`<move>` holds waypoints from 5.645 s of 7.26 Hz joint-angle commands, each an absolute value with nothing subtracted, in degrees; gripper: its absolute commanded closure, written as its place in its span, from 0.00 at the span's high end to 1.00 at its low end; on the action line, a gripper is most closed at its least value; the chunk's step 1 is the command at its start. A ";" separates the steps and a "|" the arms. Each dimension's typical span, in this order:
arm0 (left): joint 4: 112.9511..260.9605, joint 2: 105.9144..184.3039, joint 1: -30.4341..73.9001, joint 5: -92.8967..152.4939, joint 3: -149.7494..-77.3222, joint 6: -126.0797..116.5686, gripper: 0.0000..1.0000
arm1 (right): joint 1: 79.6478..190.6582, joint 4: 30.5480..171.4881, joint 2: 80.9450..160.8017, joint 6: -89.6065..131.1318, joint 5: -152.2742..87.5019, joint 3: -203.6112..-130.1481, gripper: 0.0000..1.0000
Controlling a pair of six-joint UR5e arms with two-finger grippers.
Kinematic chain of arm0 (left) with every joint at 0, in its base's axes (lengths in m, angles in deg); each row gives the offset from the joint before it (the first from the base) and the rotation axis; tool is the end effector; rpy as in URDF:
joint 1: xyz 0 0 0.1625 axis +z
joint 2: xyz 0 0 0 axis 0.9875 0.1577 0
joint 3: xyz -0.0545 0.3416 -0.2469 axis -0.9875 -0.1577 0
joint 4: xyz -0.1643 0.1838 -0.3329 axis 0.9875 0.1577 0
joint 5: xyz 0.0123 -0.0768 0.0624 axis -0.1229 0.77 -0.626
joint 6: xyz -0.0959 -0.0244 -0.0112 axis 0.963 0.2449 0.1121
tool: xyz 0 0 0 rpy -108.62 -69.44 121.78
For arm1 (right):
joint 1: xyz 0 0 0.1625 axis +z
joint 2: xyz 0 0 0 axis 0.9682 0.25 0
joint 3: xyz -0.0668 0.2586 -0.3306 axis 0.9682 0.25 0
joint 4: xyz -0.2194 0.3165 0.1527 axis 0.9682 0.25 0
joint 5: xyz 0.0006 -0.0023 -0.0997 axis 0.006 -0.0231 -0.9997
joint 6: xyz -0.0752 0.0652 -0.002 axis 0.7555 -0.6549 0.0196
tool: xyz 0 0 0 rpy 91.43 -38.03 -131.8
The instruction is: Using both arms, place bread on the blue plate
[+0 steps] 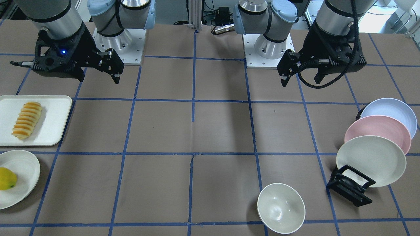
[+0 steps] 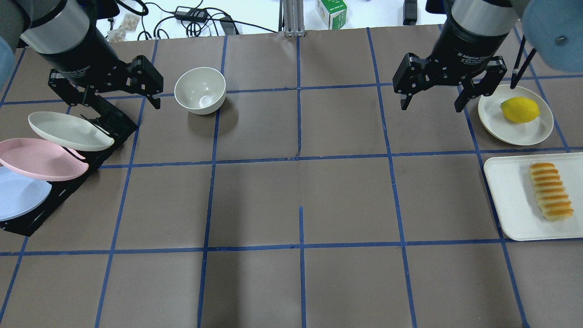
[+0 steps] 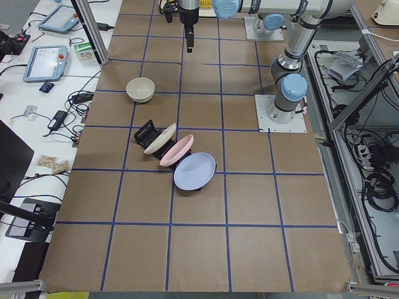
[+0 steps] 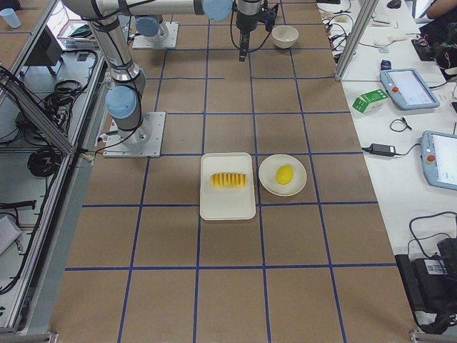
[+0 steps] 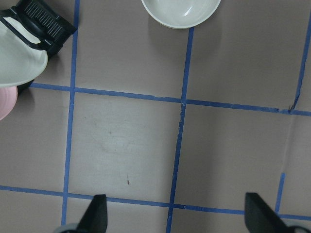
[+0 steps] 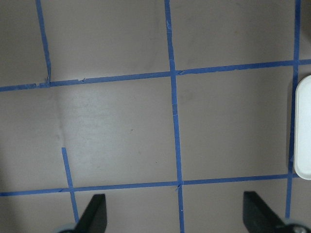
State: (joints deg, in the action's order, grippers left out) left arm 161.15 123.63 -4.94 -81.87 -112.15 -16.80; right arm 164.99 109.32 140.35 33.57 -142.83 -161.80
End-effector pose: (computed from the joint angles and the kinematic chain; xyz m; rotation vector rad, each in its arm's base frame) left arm -0.0979 -0.4891 0.5066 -0.1866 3.1328 -0.0502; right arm 0.1332 -0.4922 0.4921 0.1163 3.0947 0.0964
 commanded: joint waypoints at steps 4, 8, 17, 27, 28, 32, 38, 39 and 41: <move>161.20 124.46 -5.20 -81.29 -111.25 -19.05 1.00 | 164.99 109.35 140.36 33.57 -142.86 -161.86 1.00; 161.12 123.67 -5.38 -81.91 -112.13 -19.66 1.00 | 164.99 109.26 140.36 33.57 -143.13 -161.86 1.00; 157.96 122.61 0.73 -81.83 -111.26 -26.76 1.00 | 164.99 109.26 140.36 33.66 -142.86 -161.78 1.00; 149.53 133.76 49.09 -81.92 -114.58 -33.28 1.00 | 140.21 121.01 134.49 48.49 -154.52 -171.24 1.00; 144.73 135.95 49.37 -81.82 -116.33 -33.55 1.00 | 139.43 124.52 134.13 49.12 -154.72 -173.36 1.00; 135.36 140.19 49.20 -85.22 -122.23 -41.89 0.96 | 132.49 135.95 130.62 54.53 -153.76 -180.31 1.00; 133.08 145.29 49.03 -88.06 -122.06 -41.46 0.79 | 126.41 142.46 124.55 66.62 -153.67 -183.65 1.00; 132.99 145.46 48.94 -88.06 -122.06 -41.55 0.47 | 126.41 144.66 124.02 68.10 -153.76 -184.53 1.00; 132.99 145.38 48.85 -88.15 -121.97 -42.07 0.01 | 124.49 146.35 122.09 69.08 -153.76 -184.98 1.00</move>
